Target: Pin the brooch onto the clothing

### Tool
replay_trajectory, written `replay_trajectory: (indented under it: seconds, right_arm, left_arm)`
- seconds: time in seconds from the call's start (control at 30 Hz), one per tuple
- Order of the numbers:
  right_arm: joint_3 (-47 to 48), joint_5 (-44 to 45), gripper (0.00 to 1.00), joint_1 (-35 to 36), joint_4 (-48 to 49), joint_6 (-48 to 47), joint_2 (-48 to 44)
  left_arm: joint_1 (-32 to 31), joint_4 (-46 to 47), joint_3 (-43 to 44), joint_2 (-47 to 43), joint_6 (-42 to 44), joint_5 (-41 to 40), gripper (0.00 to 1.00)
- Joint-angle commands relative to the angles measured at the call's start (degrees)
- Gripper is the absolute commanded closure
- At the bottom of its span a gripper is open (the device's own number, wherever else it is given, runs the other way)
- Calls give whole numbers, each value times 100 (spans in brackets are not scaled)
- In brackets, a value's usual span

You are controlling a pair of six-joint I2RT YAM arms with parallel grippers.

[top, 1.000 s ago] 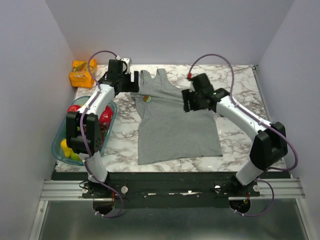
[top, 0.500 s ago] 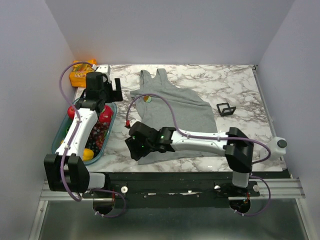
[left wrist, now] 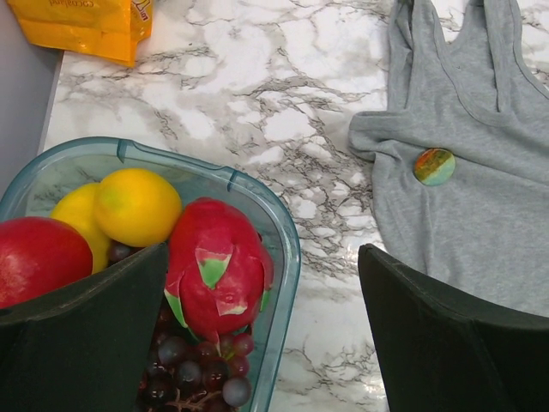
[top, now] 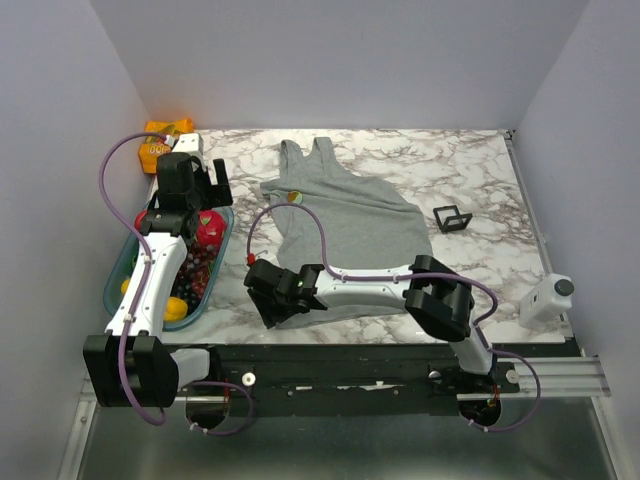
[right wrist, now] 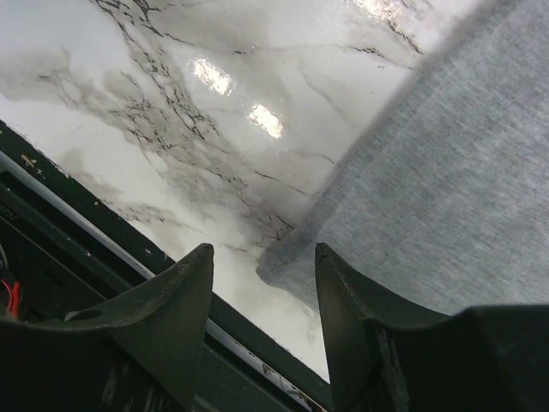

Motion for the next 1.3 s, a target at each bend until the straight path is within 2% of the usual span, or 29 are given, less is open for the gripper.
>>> replay_trajectory:
  seconds: [0.0,0.2,0.3,0.33,0.53,0.6,0.83,1.27]
  right_arm:
    - [262,349,42,164,-277,79,323]
    - [421,543,45,323,-690,219,657]
    - [395,543,57,375,-769,325,745]
    - [395,499,65,384,-769,351,754]
    - [386,104,94,437,-524,378,833]
    - [473,-10,99,481,-436,334,833]
    - [1079,-310,99,656,-347,246,921]
    - [1379,-547,99,833,-295,263,930]
  left_arm:
    - [25,127,-13,-90,5,11,1]
    - [34,162,-30,-125,14,29,1]
    - [34,162,-30,-125,5,20,1]
    - [42,154,-30,-133,5,37,1]
    - [42,180,-48,-204,5,-6,1]
    - [42,189,-57,-213,14,-59,1]
    - [42,189,-65,-204,23,-59,1]
    - [174,171,-48,-169,14,37,1]
